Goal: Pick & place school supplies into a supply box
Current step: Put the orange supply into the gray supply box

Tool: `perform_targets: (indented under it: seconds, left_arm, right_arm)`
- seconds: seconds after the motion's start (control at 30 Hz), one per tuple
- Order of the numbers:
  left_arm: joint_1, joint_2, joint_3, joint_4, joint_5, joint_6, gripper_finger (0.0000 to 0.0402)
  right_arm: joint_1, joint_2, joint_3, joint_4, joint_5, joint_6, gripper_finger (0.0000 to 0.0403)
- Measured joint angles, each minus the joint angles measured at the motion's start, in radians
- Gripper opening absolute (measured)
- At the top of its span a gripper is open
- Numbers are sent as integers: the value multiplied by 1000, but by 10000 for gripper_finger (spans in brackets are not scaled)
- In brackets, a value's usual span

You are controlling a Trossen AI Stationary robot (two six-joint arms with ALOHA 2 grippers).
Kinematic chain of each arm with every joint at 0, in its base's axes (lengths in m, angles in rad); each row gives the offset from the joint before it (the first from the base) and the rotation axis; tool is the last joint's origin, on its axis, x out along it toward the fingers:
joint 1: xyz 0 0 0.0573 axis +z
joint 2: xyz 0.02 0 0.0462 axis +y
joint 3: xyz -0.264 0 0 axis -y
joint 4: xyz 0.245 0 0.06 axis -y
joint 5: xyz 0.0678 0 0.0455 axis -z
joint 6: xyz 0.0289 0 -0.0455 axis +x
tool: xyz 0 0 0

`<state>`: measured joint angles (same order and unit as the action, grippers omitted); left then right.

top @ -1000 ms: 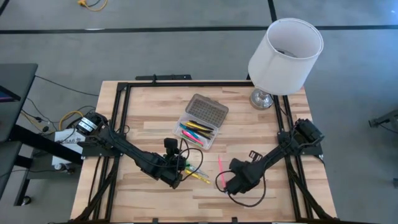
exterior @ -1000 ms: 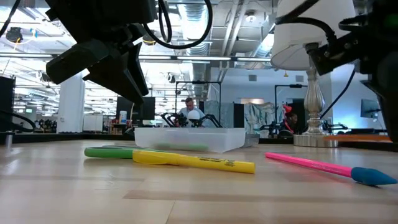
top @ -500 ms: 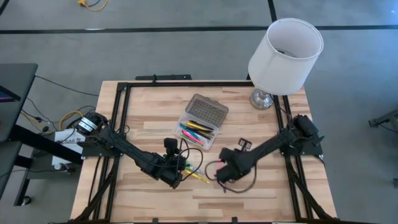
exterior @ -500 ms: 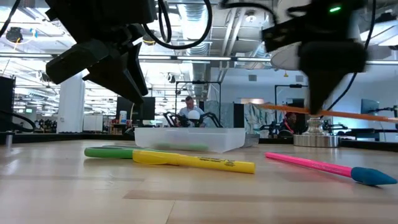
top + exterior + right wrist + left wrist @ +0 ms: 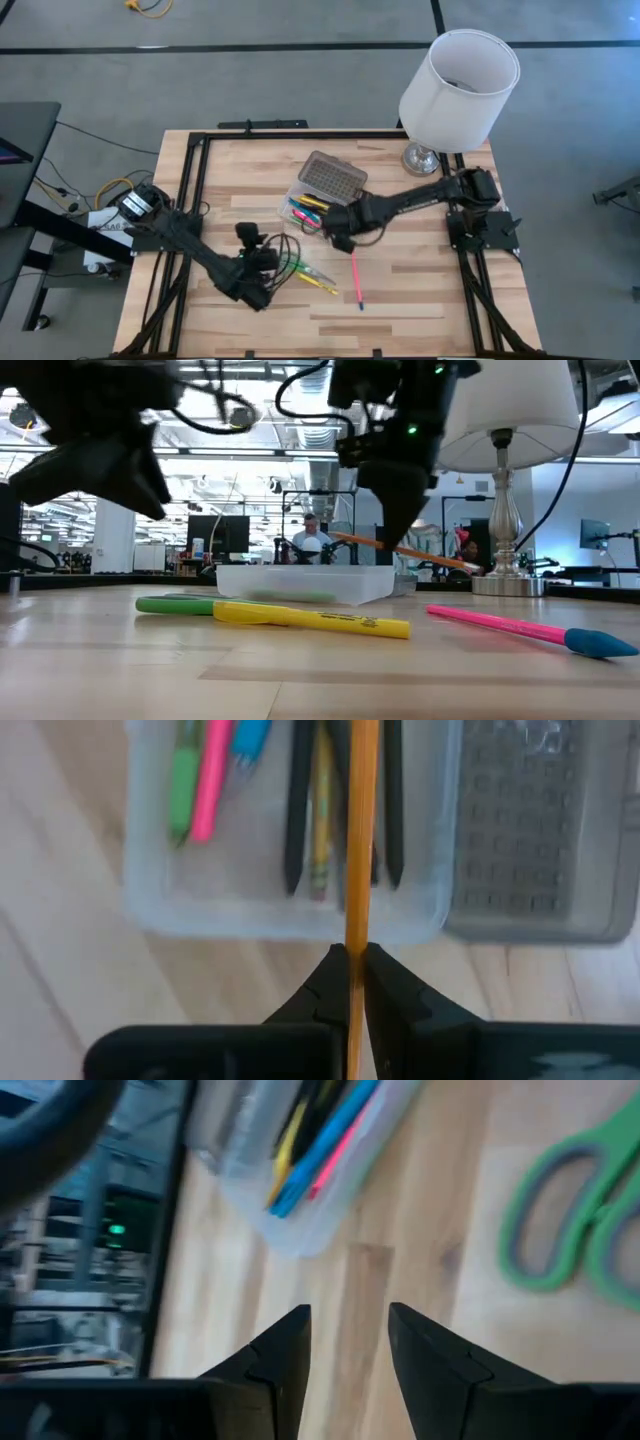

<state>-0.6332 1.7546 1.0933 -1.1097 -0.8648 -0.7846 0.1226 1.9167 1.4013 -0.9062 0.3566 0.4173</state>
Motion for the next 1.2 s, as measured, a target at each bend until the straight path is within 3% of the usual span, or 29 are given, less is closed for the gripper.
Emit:
perform_targets:
  seconds: [0.37, 0.57, 0.9, 1.2]
  left_arm:
    - [-113, 0, -90, -242, -143, -349, 120]
    - [-113, 0, -102, -245, -185, -352, 115]
    - [-113, 0, -102, -242, -195, -352, 114]
    - [-112, 0, -102, -243, -196, -351, 114]
  right_arm:
    - [-176, 0, 135, 94, -158, -159, 5]
    - [-244, 1, 159, 230, -326, -166, 5]
    - [-252, 62, 150, 333, -387, -149, 6]
    - [-270, 102, 145, 305, -405, -154, 9]
